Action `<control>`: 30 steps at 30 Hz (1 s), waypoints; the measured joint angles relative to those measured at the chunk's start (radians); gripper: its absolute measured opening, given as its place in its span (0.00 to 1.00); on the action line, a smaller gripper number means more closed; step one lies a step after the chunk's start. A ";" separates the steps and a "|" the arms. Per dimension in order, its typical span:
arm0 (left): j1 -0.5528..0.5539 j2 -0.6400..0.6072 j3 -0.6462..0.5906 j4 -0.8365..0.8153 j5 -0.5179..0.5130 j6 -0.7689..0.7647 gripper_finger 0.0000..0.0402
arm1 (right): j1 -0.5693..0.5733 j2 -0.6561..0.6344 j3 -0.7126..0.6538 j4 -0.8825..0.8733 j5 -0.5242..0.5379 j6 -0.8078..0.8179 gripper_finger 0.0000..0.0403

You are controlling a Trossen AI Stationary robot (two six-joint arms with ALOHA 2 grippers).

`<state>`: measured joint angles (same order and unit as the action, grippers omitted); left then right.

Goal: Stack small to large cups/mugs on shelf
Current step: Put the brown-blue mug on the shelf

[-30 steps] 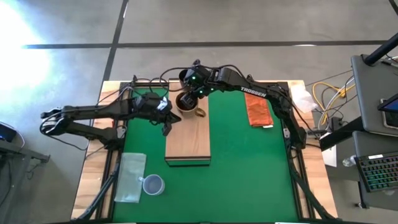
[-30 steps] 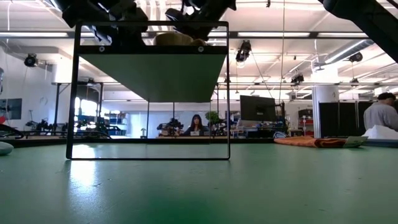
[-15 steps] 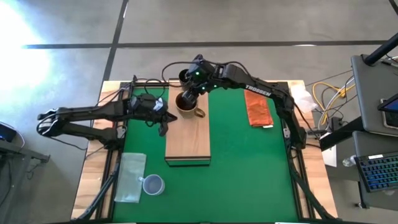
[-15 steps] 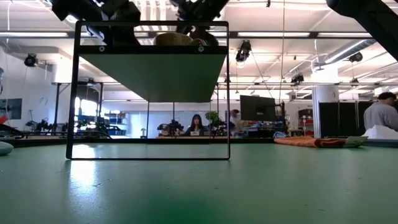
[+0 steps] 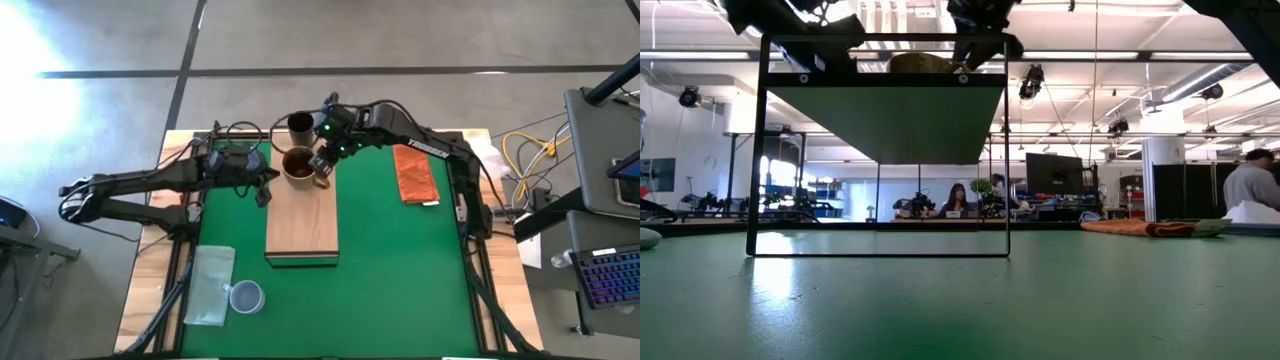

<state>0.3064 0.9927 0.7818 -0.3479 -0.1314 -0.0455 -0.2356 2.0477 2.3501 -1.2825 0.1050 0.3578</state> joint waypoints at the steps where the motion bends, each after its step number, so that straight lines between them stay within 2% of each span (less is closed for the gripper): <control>1: 0.009 0.008 0.000 0.001 -0.004 0.010 0.01 | 0.005 -0.001 0.000 -0.020 0.007 0.005 0.28; 11: 0.046 0.070 -0.001 0.110 0.010 0.037 0.01 | 0.016 -0.001 -0.009 -0.045 0.027 0.039 0.16; 21: 0.043 0.100 -0.001 0.122 0.074 0.006 0.01 | 0.016 -0.001 -0.091 -0.035 0.015 0.051 0.15; 30: 0.017 0.074 -0.002 0.095 0.119 -0.052 0.01 | 0.013 -0.001 -0.150 0.074 -0.004 0.052 0.15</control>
<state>0.3230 1.0672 0.7795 -0.2533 -0.0122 -0.0974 -0.2227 2.0464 2.2005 -1.2087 0.1009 0.4098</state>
